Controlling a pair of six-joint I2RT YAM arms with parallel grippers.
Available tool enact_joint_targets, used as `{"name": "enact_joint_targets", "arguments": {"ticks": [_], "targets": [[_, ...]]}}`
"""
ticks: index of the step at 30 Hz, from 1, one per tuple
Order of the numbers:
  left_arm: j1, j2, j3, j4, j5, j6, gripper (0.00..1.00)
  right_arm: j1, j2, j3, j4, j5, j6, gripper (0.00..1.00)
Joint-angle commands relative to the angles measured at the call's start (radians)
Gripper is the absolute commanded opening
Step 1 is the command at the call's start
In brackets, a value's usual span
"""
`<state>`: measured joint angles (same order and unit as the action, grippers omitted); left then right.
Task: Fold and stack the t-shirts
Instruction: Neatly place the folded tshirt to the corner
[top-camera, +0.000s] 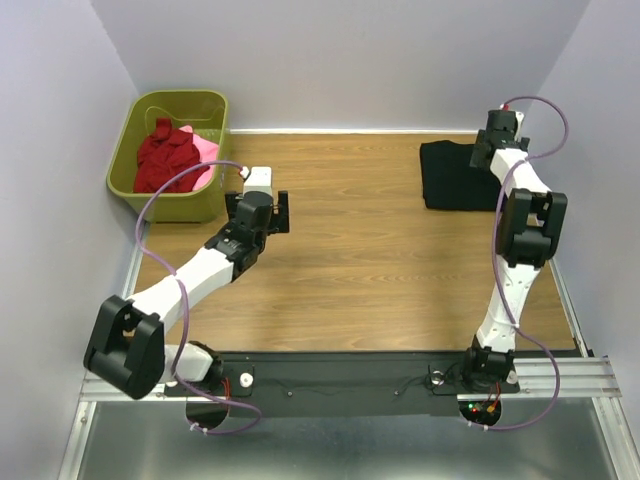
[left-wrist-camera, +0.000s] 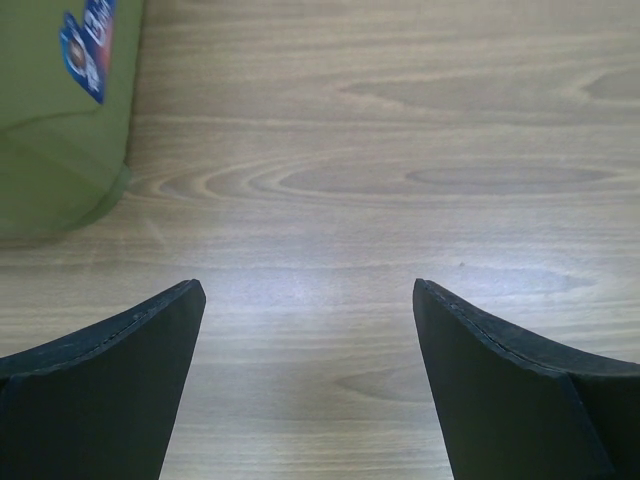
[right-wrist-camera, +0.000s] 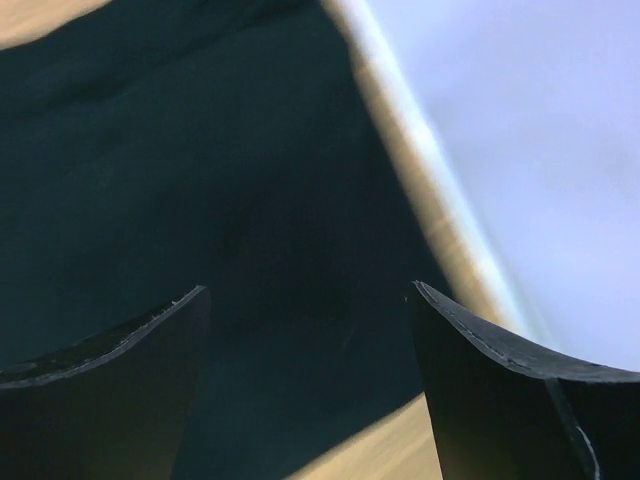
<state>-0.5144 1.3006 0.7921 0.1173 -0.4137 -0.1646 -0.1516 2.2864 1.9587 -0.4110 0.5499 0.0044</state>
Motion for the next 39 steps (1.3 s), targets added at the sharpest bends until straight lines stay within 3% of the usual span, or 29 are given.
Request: {"name": "enact_joint_targets", "arguments": {"ticks": [1,10,21,29,35,39], "targets": [[0.005,-0.095,0.007,0.047,-0.04,0.013,0.97,-0.009,-0.136,-0.173,0.029,-0.312,0.222,0.85],[0.005,-0.138,0.001,0.051,-0.042,0.03,0.97,-0.009,-0.157,-0.343,0.032,-0.45,0.367,0.82],[0.007,-0.144,-0.001,0.051,-0.037,0.033,0.98,-0.045,0.027,-0.198,0.031,-0.314,0.342,0.82],[0.005,-0.13,0.001,0.053,-0.046,0.037,0.97,-0.078,0.13,-0.044,0.028,-0.321,0.354,0.81],[0.005,-0.116,0.002,0.053,-0.05,0.039,0.98,-0.082,0.163,-0.026,0.029,-0.364,0.451,0.77],[0.005,-0.113,0.002,0.053,-0.05,0.039,0.98,-0.08,0.096,-0.124,0.029,-0.415,0.511,0.78]]}}
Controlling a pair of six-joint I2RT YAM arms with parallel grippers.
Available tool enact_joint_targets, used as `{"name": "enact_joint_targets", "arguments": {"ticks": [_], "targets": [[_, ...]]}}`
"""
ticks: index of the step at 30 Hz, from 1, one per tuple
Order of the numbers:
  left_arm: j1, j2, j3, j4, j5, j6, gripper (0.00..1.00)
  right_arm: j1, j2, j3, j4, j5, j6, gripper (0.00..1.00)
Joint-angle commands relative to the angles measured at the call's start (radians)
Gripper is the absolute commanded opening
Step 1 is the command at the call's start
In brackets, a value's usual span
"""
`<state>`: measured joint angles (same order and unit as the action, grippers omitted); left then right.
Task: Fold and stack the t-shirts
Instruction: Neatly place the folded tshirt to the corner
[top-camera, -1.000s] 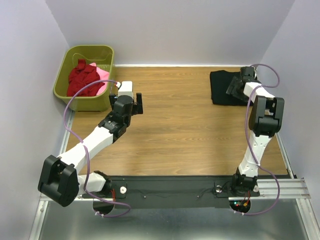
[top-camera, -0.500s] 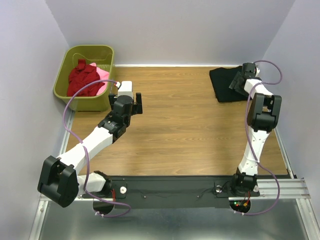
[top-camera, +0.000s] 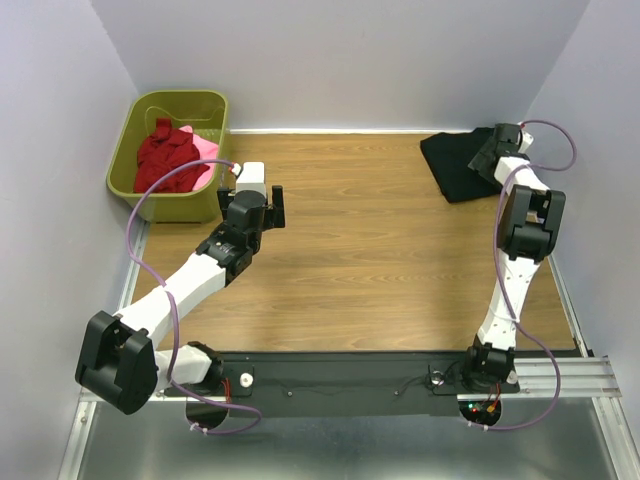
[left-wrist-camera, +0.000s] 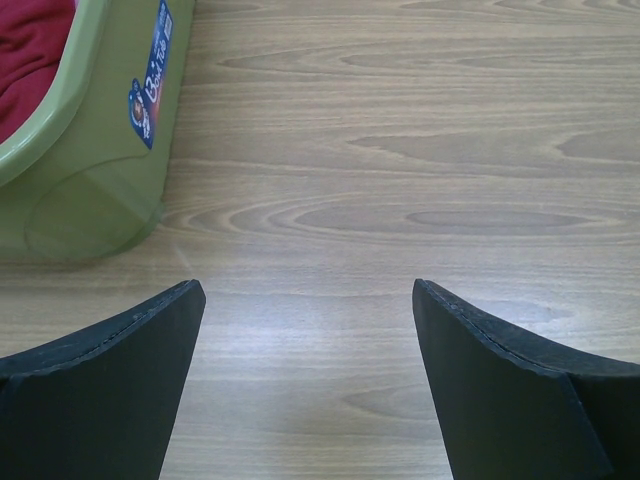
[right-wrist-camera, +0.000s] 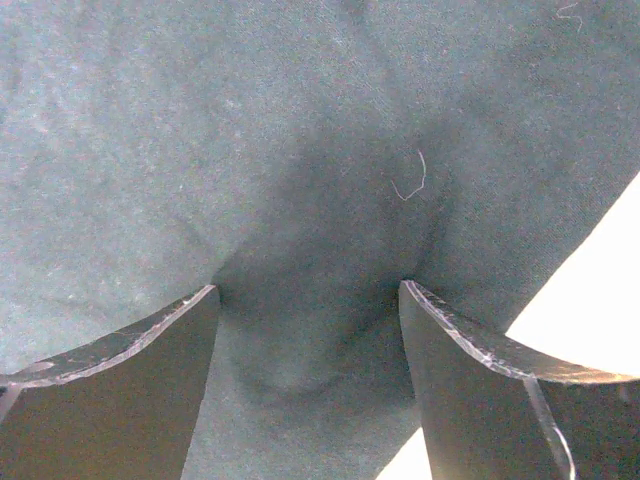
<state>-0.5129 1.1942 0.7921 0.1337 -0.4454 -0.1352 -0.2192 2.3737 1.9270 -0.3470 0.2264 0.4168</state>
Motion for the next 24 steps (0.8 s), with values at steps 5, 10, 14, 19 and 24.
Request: {"name": "enact_joint_targets", "arguments": {"ticks": [5,10,14,19,24], "targets": [[0.004,-0.018,0.004,0.035,-0.013,0.006,0.98,0.014,-0.117,-0.141,-0.033,-0.119,0.007,0.81],[0.005,-0.025,0.009,0.037,-0.004,0.005,0.97,0.061,-0.224,-0.154,-0.032,-0.16,-0.1,0.79],[0.004,-0.033,0.006,0.037,-0.01,0.008,0.97,0.099,-0.234,-0.154,-0.033,-0.188,-0.136,0.7],[0.004,-0.036,0.002,0.035,-0.01,0.011,0.97,0.147,-0.209,-0.152,-0.033,-0.257,-0.142,0.58],[0.004,-0.036,0.002,0.037,-0.013,0.014,0.97,0.162,-0.157,-0.131,-0.032,-0.271,-0.119,0.42]]}}
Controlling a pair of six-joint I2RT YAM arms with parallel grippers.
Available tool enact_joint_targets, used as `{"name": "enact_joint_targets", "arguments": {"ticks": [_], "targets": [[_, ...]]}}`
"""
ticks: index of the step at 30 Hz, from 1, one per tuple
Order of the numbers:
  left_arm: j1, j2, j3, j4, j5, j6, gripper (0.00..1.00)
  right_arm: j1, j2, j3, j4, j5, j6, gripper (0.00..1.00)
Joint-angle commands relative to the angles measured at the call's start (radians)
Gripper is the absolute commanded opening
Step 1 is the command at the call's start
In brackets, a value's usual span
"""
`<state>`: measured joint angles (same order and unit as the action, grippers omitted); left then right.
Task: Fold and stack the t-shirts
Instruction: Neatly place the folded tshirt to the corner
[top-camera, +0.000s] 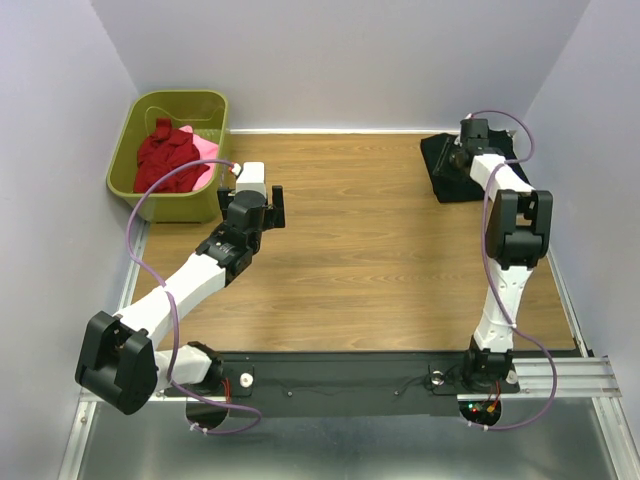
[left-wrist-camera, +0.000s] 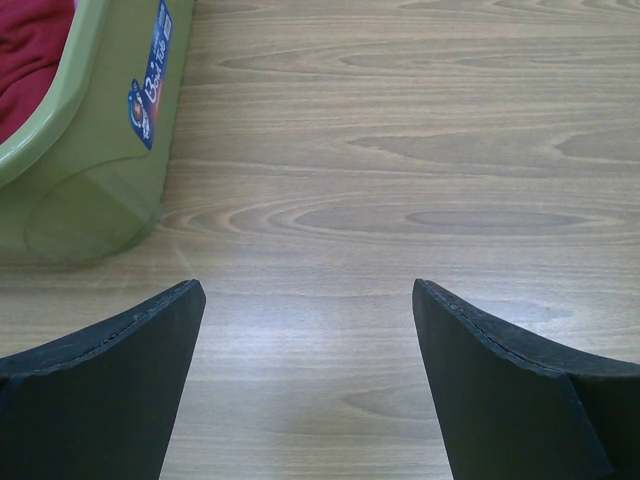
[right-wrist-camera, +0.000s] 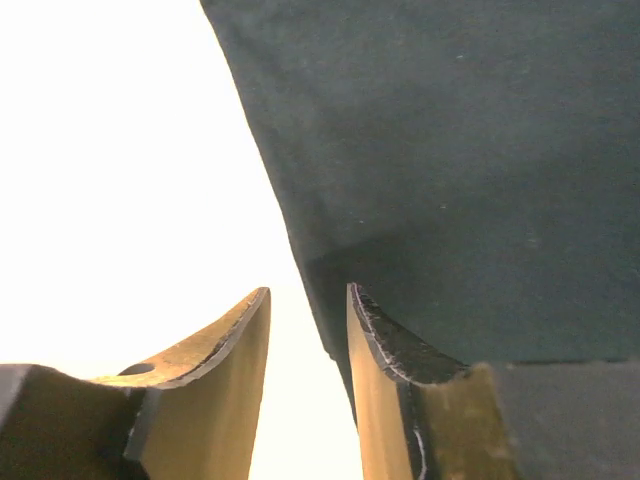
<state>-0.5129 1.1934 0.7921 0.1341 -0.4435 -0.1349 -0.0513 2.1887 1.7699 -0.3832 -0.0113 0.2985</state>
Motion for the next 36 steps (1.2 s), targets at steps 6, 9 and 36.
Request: {"name": "enact_joint_targets", "arguments": {"ticks": [6,9,36], "targets": [[0.004,-0.035,-0.001,0.036,-0.023,0.017,0.97,-0.007,0.132,0.097,0.006,0.005,0.016,0.41],[0.004,-0.032,-0.002,0.036,-0.029,0.02,0.97,-0.012,0.19,0.15,0.006,0.048,0.01,0.41],[0.005,-0.28,0.035,-0.068,-0.104,-0.02,0.98,-0.035,-0.499,-0.13,-0.013,-0.056,-0.001,0.87]]}}
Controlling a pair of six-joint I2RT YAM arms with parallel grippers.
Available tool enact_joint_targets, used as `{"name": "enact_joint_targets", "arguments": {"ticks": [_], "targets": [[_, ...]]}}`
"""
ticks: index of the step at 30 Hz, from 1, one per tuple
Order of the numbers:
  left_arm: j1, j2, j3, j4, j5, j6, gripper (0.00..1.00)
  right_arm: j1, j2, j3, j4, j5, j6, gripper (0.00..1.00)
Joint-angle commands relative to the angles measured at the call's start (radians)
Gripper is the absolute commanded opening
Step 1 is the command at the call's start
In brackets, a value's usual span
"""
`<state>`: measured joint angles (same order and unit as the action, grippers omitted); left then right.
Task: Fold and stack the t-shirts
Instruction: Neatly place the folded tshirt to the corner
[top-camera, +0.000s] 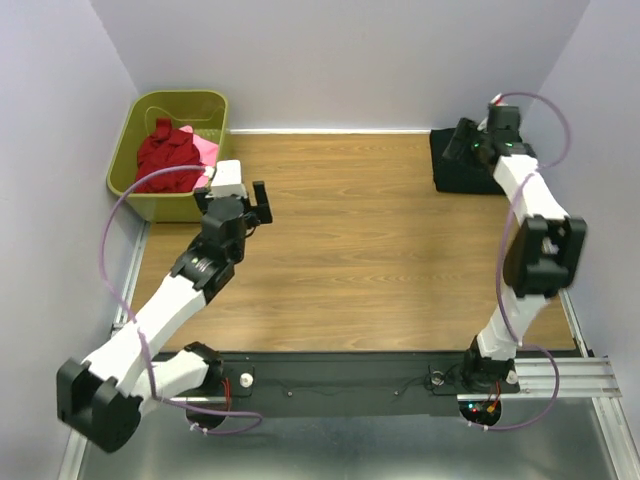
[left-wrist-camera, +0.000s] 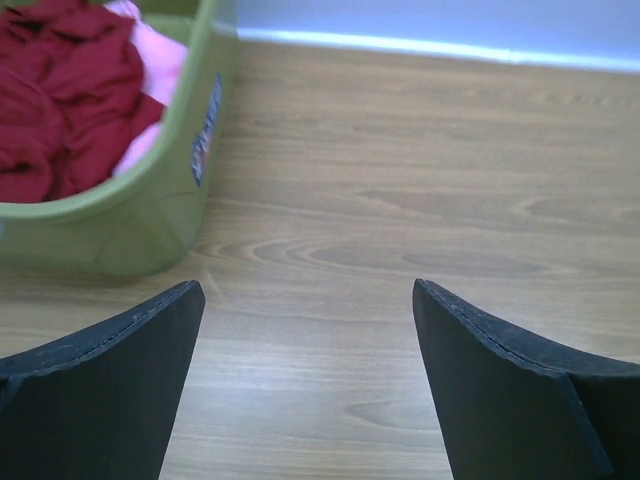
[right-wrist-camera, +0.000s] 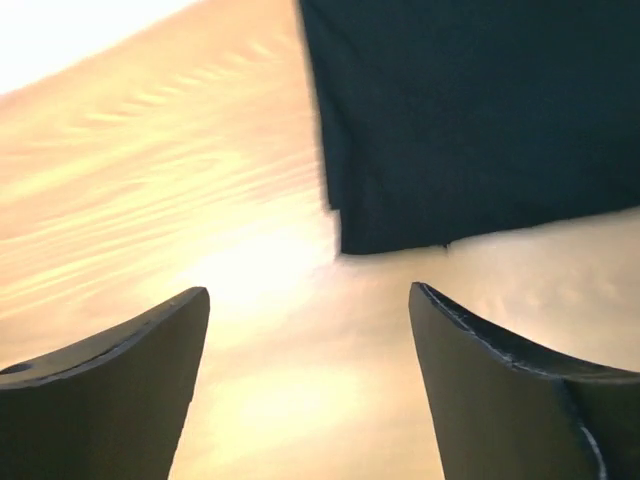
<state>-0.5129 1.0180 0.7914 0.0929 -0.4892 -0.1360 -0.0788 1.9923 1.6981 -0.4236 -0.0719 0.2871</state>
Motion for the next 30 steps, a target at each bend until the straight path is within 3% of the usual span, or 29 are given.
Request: {"name": "enact_joint_targets", "arguments": {"ticks": [1,5,11,15,21,25,30], "targets": [[0.005,-0.155,0.043,-0.047,-0.074,-0.025,0.98,-0.009,-0.361,-0.119,0.019,0.017,0.015,0.9],[0.007,-0.289,0.08,-0.18,-0.104,-0.056,0.99,-0.009,-0.666,-0.28,-0.007,0.066,0.0,0.98],[0.005,-0.504,0.092,-0.323,-0.245,-0.089,0.98,0.042,-1.129,-0.507,-0.006,0.292,-0.009,1.0],[0.005,-0.656,0.046,-0.361,-0.29,-0.087,0.99,0.135,-1.297,-0.601,-0.001,0.342,-0.11,1.0],[0.005,-0.91,-0.101,-0.36,-0.344,-0.135,0.99,0.149,-1.6,-0.831,0.049,0.42,-0.161,1.0],[0.005,-1.013,-0.175,-0.331,-0.345,-0.149,0.99,0.149,-1.655,-0.922,0.085,0.371,-0.21,1.0],[0.005,-1.016,-0.195,-0.306,-0.368,-0.154,0.99,0.149,-1.643,-0.983,0.109,0.33,-0.195,1.0]]}}
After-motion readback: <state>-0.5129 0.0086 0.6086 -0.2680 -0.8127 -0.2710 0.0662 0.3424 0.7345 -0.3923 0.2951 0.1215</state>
